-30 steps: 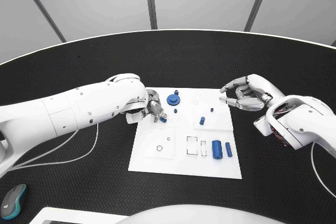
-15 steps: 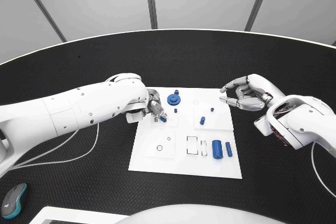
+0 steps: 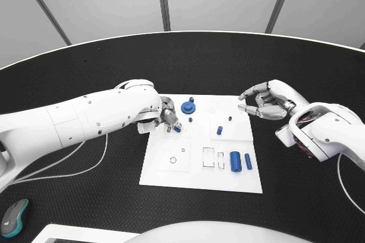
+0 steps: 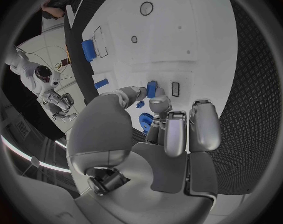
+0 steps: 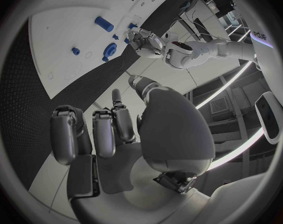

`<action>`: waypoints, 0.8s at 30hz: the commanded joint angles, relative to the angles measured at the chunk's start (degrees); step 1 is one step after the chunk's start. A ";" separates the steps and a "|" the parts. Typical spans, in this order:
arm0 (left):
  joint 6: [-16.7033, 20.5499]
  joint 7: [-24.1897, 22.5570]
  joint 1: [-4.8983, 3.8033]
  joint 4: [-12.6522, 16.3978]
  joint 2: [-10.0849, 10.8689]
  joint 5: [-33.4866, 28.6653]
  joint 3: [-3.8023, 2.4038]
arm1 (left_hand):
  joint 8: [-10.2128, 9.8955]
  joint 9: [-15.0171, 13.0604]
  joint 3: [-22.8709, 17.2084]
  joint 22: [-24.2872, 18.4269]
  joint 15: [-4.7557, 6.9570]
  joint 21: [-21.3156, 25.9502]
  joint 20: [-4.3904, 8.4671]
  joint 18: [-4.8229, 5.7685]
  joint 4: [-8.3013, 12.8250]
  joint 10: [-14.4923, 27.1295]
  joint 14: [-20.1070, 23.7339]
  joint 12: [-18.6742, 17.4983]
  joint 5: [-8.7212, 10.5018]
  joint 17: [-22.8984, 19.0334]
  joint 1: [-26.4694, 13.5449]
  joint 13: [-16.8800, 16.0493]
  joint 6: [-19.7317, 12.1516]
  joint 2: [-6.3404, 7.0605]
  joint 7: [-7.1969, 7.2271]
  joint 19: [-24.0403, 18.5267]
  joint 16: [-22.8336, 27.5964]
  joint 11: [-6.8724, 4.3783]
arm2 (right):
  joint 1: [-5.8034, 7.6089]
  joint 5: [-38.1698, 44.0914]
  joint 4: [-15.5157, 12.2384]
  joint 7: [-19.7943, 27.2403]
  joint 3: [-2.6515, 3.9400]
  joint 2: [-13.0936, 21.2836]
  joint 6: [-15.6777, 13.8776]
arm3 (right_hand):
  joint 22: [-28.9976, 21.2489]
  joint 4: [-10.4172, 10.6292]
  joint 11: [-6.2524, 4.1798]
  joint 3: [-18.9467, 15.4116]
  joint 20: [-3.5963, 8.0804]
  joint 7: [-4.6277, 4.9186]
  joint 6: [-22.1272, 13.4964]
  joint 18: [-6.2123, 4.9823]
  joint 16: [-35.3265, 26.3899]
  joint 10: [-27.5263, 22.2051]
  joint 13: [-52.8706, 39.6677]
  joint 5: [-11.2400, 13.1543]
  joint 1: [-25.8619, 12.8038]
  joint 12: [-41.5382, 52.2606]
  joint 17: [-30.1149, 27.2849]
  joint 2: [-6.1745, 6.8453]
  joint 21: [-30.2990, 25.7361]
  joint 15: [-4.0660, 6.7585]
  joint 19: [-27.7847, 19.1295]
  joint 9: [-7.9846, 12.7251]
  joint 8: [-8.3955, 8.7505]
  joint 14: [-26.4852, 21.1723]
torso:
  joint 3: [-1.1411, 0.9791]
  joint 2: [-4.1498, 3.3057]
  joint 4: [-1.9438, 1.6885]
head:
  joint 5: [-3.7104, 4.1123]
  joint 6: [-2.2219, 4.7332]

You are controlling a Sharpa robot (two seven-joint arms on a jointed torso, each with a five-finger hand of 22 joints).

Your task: Assemble the parts on the task board

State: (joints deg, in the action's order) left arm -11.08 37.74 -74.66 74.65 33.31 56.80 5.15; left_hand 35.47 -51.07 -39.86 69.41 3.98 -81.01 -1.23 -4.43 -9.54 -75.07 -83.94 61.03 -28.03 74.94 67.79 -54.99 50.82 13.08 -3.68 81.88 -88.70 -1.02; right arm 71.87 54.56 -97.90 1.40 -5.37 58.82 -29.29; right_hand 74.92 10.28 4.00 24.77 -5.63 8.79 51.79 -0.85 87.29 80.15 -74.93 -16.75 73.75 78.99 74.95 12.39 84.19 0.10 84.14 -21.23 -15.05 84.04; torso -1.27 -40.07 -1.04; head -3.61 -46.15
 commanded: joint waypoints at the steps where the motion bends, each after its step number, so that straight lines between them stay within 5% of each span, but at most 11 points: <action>1: -0.06 0.04 0.00 0.00 -0.04 0.00 0.01 | 0.29 -0.01 -8.94 0.06 0.52 -0.22 -0.15 0.41 9.45 -0.40 -5.41 0.34 -0.27 13.01 -0.07 0.00 0.48 -0.77 -0.05 0.40 0.00 0.07 | 0.00 0.00 -0.03 0.01 0.00 0.02 -0.01 | 10.43 0.01 -0.17 0.37 0.33 -0.02 -0.43 -0.79 -0.38 0.40 -4.55 -0.21 0.61 0.17 9.25 -0.13 -0.39 0.44 3.05 -0.07 -0.23 4.49 | -0.02 0.00 0.01 | 0.01 0.00; 24: -0.62 0.60 -0.01 -0.73 -0.59 -0.02 0.06 | 0.82 -0.66 -8.06 -0.01 0.82 -0.16 -0.02 0.38 8.59 -0.76 -5.42 -1.00 -0.41 13.03 -1.46 1.96 1.10 -1.09 0.53 0.35 0.00 -0.36 | 0.00 0.00 -0.06 0.00 0.00 0.00 -0.02 | 10.43 0.01 -0.17 0.37 0.33 -0.02 -0.43 -0.79 -0.38 0.40 -4.55 -0.21 0.61 0.17 9.25 -0.13 -0.39 0.44 3.05 -0.07 -0.23 4.49 | -0.04 0.02 0.02 | 0.03 -0.48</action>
State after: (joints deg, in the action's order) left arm -11.72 38.33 -74.67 73.95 32.75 56.78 5.21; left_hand 36.00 -51.52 -40.15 69.40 4.39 -81.01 -1.24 -4.43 -8.93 -75.76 -83.94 60.30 -28.35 74.93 66.28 -53.32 51.55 12.56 -3.17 81.88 -88.70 -1.35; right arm 71.87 54.56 -97.96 1.40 -5.37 58.83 -29.31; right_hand 74.91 10.28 3.99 24.77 -5.63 8.79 51.79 -0.85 87.29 80.15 -74.91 -16.75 73.75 78.99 74.93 12.39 84.19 0.10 84.14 -21.22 -15.04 84.04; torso -1.30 -40.07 -1.03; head -3.55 -46.59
